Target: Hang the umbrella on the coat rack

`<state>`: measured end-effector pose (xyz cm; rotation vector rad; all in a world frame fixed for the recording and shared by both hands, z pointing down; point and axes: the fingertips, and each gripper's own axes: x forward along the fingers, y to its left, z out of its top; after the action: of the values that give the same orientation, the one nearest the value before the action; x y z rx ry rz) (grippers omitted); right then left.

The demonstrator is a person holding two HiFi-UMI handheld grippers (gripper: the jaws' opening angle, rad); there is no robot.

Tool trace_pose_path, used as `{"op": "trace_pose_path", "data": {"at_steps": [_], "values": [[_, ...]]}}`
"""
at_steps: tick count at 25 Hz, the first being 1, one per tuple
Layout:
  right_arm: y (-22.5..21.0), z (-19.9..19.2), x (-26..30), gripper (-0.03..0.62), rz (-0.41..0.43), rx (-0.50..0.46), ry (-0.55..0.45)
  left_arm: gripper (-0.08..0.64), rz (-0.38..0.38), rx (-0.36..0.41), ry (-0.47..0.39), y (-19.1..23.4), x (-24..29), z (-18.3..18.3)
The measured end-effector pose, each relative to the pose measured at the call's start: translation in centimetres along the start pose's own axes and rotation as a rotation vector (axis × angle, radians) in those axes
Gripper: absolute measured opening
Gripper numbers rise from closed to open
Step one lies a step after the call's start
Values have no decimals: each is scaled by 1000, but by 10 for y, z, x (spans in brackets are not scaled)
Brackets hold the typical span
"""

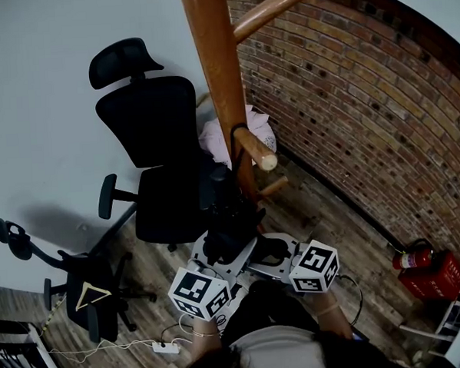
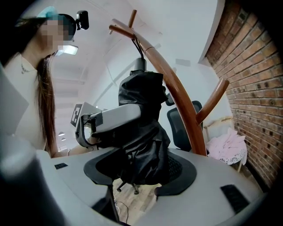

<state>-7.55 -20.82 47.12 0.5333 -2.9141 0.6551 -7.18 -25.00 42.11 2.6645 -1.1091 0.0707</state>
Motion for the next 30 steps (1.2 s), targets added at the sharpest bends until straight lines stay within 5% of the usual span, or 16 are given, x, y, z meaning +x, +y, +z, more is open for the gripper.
{"op": "trace_pose_path", "data": {"at_steps": [16, 30], "values": [[-23, -9, -9, 247, -189, -145, 14, 282, -62, -25, -47, -3, 16, -12], [-36, -12, -14, 264, -266, -171, 37, 298, -18, -9, -17, -2, 26, -16]]}}
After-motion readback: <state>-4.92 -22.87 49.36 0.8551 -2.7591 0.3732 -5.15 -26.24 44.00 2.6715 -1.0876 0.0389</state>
